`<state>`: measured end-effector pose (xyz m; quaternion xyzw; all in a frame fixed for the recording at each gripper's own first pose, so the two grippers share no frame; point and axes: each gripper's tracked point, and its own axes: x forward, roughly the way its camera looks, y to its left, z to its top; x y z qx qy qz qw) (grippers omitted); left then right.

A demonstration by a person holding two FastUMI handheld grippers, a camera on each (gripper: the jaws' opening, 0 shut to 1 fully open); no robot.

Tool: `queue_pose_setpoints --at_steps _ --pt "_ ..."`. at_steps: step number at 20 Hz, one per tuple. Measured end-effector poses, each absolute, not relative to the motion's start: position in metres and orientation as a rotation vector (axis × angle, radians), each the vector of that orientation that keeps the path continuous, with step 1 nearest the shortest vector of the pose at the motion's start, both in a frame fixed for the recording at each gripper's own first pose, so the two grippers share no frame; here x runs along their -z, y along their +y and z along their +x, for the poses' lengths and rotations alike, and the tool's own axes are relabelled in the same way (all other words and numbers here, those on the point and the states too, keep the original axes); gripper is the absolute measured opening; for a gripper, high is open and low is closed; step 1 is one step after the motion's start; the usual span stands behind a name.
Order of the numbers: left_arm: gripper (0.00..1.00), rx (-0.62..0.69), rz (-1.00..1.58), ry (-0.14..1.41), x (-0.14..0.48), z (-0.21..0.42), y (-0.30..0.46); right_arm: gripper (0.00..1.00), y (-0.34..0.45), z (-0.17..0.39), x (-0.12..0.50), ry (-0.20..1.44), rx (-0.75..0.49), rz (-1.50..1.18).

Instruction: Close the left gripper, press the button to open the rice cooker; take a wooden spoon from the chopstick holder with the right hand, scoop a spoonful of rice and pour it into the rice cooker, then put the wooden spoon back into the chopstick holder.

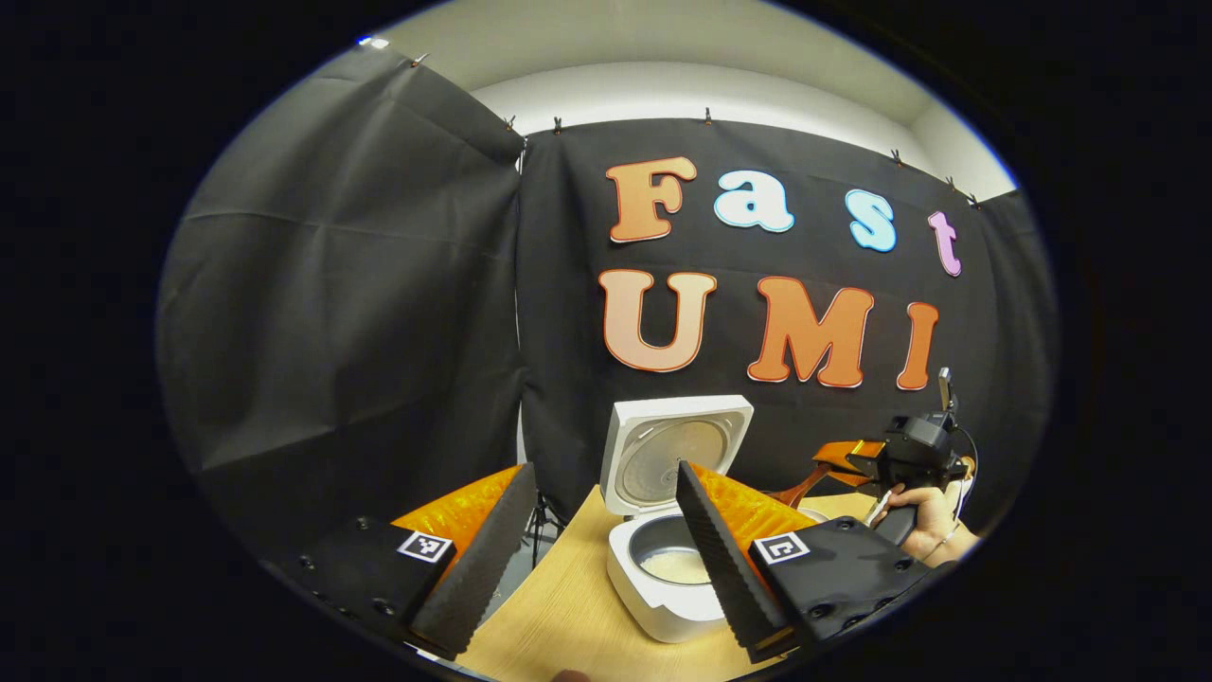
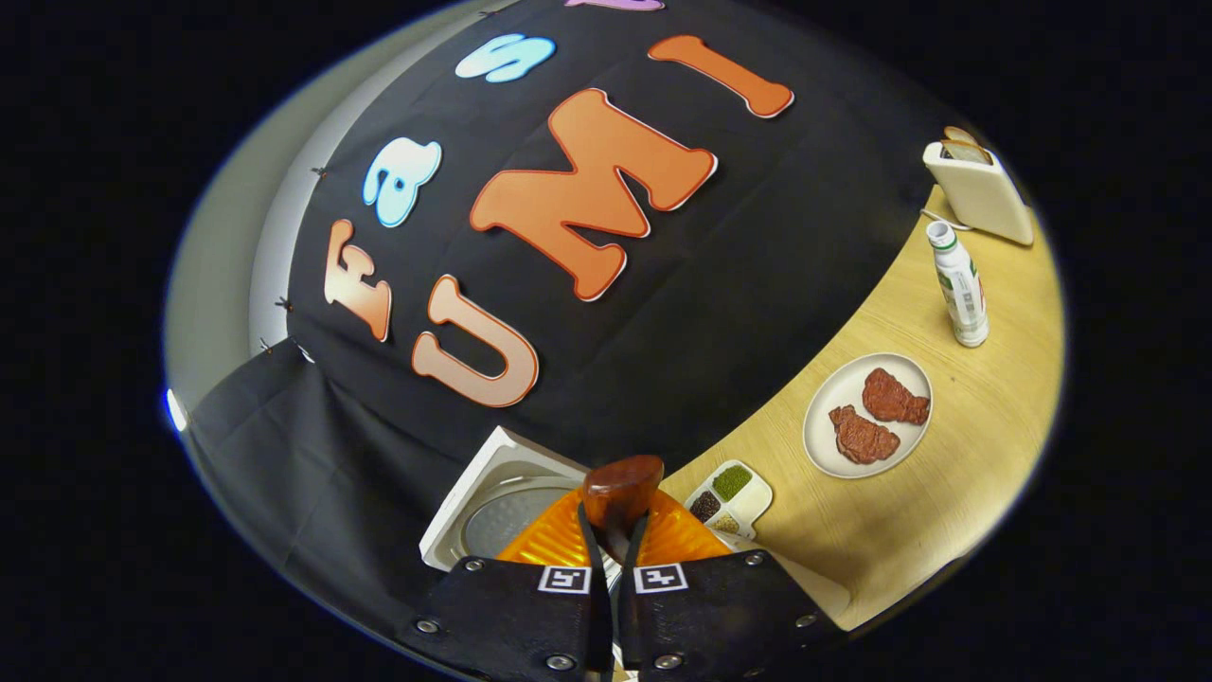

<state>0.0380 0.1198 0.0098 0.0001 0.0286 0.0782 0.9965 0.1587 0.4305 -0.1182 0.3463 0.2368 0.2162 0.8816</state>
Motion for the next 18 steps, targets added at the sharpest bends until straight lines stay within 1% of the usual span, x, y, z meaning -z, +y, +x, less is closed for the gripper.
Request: queue_pose_setpoints --at_steps 4,17,18 --pt "1.0 -0.16 -0.002 0.057 -0.01 0.037 0.123 0.02 0.438 0.159 0.105 0.44 -0.478 0.638" --pt "1.0 -0.169 0.008 0.053 -0.014 0.034 0.127 0.02 0.457 0.151 0.092 0.367 -0.545 0.505" --pt "0.97 -0.172 0.007 0.053 -0.014 0.033 0.127 0.02 0.458 0.15 0.092 0.364 -0.547 0.495"
